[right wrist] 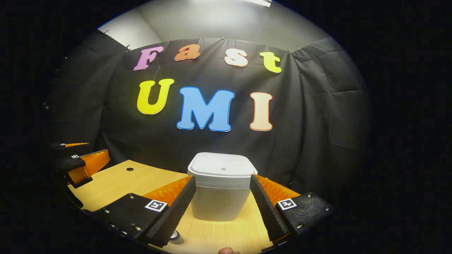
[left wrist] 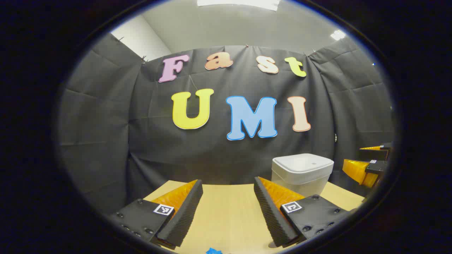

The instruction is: Press the lid of the desktop garbage bin to open it, pick up the crumpled paper on the desktop and throw it into the bin, then pick up the pop can on the desktop and drop it into the bin, and finally close the garbage bin lid.

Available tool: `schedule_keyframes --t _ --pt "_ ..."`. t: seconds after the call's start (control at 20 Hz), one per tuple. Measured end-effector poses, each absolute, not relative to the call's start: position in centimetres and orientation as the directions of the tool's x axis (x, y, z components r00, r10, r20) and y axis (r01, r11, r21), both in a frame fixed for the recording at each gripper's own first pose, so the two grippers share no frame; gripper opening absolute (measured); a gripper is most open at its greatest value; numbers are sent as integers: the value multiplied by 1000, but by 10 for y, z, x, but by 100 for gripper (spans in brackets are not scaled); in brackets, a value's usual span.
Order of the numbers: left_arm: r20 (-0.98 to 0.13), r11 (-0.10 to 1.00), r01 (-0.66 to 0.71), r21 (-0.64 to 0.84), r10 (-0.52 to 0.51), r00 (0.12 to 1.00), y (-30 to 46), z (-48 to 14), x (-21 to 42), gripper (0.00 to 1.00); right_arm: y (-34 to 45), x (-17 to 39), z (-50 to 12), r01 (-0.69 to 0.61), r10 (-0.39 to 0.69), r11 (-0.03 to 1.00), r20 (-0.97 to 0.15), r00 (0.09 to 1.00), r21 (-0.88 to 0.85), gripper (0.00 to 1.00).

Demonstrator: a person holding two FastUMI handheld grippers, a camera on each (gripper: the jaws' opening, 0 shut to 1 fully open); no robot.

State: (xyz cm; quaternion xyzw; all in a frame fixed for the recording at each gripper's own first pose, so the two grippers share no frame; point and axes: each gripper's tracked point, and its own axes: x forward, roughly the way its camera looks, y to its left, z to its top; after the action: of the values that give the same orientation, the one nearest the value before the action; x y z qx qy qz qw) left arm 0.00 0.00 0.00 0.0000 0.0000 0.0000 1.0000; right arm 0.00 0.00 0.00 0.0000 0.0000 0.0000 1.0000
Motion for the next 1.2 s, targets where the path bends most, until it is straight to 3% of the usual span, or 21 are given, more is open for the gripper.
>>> schedule_keyframes --t 0.05,0.25,0.3,1.2 --pt "-3 1000 1 1 -1 1000 0 -1 0 92 2 1 -1 -4 4 1000 -3 1000 -1 98" --pt "-17 1000 0 -8 0 1000 1 -6 1 99 5 4 -2 -18 18 1000 -8 1000 -5 98" --pt "-14 1000 -2 -9 2 1000 2 -5 1 95 5 4 -1 -19 19 1000 -4 1000 -8 98" --pt "-17 1000 7 -31 -7 1000 -2 -11 4 99 1 13 -6 -10 10 1000 -25 1000 9 98"
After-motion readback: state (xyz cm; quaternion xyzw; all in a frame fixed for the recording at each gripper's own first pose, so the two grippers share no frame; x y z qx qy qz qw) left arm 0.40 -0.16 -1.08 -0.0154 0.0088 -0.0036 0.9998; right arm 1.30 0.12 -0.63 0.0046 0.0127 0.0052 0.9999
